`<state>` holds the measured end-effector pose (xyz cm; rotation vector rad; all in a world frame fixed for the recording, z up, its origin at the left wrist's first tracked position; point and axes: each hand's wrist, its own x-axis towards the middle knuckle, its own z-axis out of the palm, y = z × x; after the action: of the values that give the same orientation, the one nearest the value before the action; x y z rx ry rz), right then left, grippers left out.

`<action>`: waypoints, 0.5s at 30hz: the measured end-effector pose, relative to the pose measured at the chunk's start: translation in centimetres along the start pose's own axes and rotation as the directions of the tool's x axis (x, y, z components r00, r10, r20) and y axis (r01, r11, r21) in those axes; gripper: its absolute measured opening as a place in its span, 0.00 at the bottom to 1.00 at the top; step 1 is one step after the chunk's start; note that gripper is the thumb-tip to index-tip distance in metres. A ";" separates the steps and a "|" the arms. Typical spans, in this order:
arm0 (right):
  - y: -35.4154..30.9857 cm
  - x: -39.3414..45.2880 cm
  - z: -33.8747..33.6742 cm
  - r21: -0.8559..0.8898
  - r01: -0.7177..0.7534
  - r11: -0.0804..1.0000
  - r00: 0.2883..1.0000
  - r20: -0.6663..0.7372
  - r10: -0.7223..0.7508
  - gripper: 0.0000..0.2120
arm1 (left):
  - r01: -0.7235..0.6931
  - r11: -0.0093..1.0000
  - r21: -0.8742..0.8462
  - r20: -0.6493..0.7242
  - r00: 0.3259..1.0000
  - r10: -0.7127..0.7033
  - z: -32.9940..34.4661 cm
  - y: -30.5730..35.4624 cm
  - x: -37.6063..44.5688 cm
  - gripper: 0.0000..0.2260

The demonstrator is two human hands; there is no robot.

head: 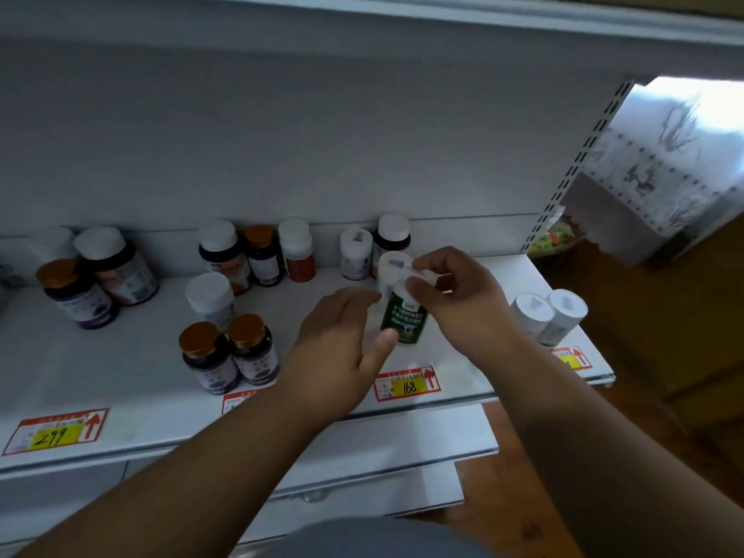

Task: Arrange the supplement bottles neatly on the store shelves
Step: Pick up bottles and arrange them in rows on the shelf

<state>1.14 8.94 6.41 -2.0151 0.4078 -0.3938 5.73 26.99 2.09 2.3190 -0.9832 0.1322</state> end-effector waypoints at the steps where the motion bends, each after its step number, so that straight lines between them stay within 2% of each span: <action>1: 0.4 0.3 -0.3 -0.035 0.002 0.999 1.000 0.009 -0.002 0.06 | 0.009 0.998 0.058 -0.004 1.000 -0.009 0.4 0.0 0.3 0.27; 7: 3.2 2.2 -0.8 -0.173 0.115 0.978 0.980 0.182 -0.083 0.11 | 0.002 0.955 0.295 0.057 0.998 -0.020 3.5 -0.3 0.1 0.26; 11: 5.0 2.0 0.3 -0.219 0.237 0.947 0.926 0.346 -0.152 0.12 | 0.036 0.947 0.320 0.088 0.994 -0.067 4.5 -0.4 -0.3 0.29; 15: 6.1 1.8 0.7 -0.196 0.266 0.944 0.904 0.390 -0.173 0.12 | 0.049 0.942 0.332 0.072 0.994 -0.077 4.7 -0.3 -0.2 0.30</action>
<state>2.30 5.99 0.88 -2.3281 -0.0122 -0.0957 5.15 24.61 -1.89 2.6786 -0.9885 0.1877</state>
